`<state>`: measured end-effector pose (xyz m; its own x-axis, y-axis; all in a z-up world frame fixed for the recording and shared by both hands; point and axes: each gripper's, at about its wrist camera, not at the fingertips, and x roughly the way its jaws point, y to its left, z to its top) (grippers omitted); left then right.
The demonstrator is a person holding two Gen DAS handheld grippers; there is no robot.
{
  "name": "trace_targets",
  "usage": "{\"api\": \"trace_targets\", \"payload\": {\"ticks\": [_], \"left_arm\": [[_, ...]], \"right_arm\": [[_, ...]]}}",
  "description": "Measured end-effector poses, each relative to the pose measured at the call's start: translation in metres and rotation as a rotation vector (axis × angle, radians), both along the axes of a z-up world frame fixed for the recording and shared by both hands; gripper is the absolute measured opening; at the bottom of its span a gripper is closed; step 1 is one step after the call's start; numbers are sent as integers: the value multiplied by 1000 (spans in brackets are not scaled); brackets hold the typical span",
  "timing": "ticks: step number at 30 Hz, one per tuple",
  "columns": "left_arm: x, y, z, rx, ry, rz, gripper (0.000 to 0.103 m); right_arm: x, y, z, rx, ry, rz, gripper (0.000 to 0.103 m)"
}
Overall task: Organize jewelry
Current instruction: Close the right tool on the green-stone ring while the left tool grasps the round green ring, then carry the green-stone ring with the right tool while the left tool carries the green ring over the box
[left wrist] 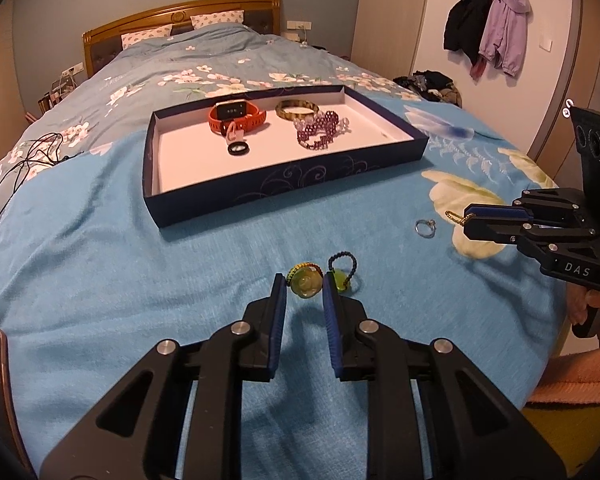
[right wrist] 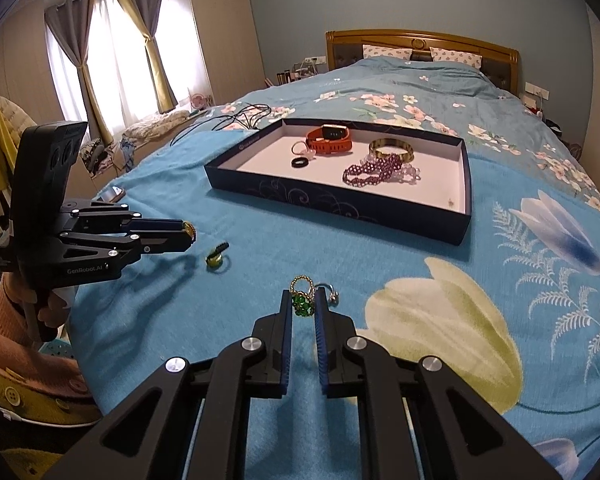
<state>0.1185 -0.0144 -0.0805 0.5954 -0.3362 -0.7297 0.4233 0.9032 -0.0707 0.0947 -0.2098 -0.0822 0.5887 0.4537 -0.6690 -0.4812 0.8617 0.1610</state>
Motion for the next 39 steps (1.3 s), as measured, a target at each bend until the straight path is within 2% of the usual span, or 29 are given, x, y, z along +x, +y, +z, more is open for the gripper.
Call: {"api": "trace_targets", "payload": {"ticks": [18, 39], "left_arm": [[12, 1, 26, -31, -77, 26, 19], [31, -5, 38, -28, -109, 42, 19]], "right_arm": [[20, 3, 18, 46, -63, -12, 9], [45, 1, 30, 65, -90, -20, 9]]}}
